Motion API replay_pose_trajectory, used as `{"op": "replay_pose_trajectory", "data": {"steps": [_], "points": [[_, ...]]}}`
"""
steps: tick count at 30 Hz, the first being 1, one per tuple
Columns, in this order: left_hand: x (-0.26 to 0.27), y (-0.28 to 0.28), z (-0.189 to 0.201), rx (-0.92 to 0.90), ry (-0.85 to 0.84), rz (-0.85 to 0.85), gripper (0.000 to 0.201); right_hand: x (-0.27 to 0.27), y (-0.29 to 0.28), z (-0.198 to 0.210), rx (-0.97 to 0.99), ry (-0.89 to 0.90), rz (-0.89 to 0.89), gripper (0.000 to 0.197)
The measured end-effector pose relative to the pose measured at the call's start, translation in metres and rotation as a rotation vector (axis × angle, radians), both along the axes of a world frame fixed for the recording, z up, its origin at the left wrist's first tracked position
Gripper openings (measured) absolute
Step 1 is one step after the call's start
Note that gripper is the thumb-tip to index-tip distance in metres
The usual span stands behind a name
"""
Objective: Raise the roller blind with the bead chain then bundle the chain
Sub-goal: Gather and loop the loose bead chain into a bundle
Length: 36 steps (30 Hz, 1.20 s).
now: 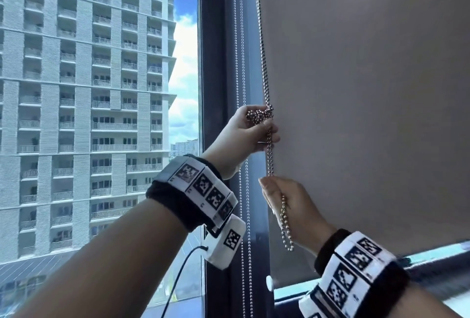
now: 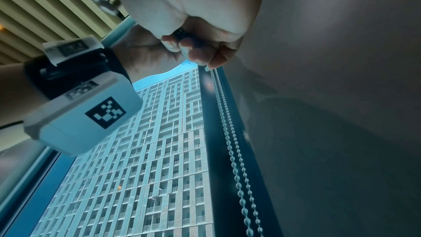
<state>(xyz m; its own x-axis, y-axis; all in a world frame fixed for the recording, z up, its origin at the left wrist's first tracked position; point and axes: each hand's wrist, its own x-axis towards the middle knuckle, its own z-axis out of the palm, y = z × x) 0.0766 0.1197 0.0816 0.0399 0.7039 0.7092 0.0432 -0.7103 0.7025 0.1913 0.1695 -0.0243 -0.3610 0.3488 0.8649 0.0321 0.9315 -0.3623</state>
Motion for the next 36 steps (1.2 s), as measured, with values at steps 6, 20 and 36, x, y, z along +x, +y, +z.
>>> {"op": "replay_pose_trajectory", "data": {"steps": [6, 20, 36], "points": [[0.0, 0.004, -0.009, -0.011, -0.072, -0.005, 0.021, 0.002, 0.0, -0.001, 0.123, -0.108, -0.11, 0.033], [0.002, 0.013, -0.029, -0.042, -0.068, 0.144, 0.027, 0.005, 0.003, -0.037, 0.028, -0.302, -0.04, 0.043], [0.015, 0.015, -0.071, -0.096, -0.216, 0.236, 0.038, 0.013, 0.002, -0.041, 0.042, -0.195, 0.061, 0.025]]}}
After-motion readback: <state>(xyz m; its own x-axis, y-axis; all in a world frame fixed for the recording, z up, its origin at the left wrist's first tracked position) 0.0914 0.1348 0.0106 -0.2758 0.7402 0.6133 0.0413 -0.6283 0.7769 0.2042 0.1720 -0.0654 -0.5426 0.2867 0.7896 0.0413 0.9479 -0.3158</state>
